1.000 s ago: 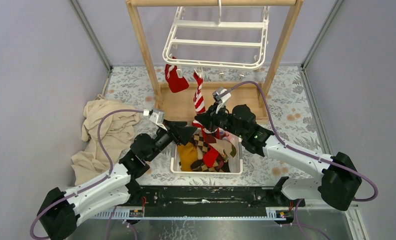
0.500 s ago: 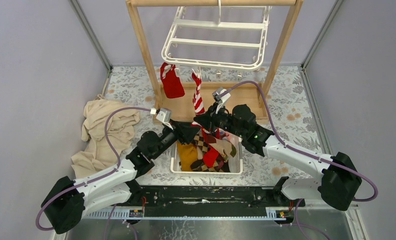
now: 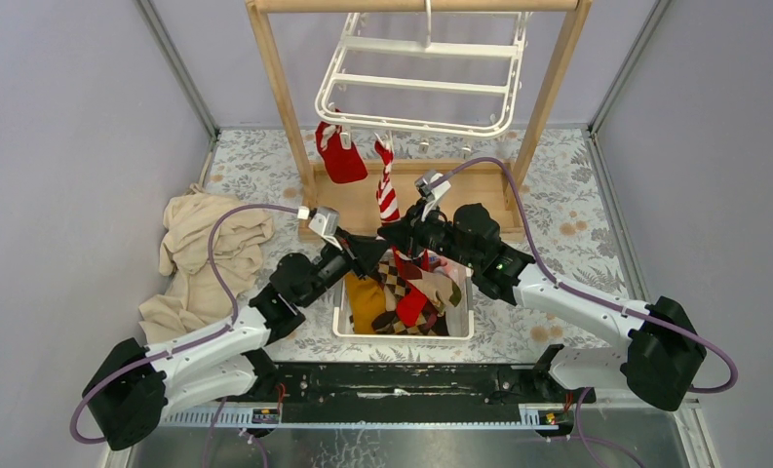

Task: Remove the socks clipped to the hanger
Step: Remove the sock from the hanger.

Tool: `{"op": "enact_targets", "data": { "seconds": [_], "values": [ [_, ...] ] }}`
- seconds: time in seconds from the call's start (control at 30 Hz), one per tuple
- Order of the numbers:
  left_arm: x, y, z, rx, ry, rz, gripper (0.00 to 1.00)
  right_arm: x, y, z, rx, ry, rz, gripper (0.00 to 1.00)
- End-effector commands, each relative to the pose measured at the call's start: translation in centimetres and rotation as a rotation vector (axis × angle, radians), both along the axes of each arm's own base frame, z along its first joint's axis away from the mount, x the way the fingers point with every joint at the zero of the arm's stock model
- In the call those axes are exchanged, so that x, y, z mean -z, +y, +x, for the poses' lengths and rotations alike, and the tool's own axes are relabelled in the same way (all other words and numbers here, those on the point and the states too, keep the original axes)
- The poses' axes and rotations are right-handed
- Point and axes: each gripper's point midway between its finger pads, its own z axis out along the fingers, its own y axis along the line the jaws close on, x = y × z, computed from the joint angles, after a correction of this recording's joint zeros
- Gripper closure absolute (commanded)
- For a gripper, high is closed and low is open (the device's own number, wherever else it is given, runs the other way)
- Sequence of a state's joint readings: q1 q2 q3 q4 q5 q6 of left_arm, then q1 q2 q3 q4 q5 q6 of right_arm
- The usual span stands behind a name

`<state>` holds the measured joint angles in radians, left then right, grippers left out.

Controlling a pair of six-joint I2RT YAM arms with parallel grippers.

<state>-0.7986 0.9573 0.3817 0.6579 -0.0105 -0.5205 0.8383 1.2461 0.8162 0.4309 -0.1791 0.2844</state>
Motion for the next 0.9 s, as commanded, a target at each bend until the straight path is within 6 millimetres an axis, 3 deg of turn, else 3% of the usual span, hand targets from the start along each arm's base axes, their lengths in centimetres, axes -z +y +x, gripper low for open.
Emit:
{"op": "enact_targets", "data": {
  "seconds": [0.0, 0.1, 0.23, 0.4, 0.6, 0.87],
  "values": [
    [-2.8, -0.6, 0.2, 0.003, -0.066, -0.032, 0.88, -2.9, 0.3, 0.1, -0.014, -0.051, 0.074, 0.89],
    [-2.7, -0.4, 0.3, -0.019, -0.063, -0.021, 0.92, -2.8, 0.0, 0.3, 0.009, -0.045, 0.068, 0.83],
    [-2.7, 0.1, 0.7, -0.06, -0.057, -0.002, 0.94, -2.1, -1.3, 0.7, 0.074, -0.022, 0.028, 0.63],
    [-2.5, 0.7, 1.4, -0.122, -0.045, 0.035, 0.94, -1.1, -4.9, 1.3, 0.232, -0.001, -0.049, 0.44],
    [-2.1, 1.5, 2.1, -0.191, -0.025, 0.074, 0.94, -1.4, -8.8, 0.3, 0.325, -0.007, -0.115, 0.39],
    [-1.1, 2.3, 3.1, -0.281, -0.026, 0.132, 0.94, -5.9, -10.0, -2.7, 0.277, -0.076, -0.035, 0.43]
  ]
}}
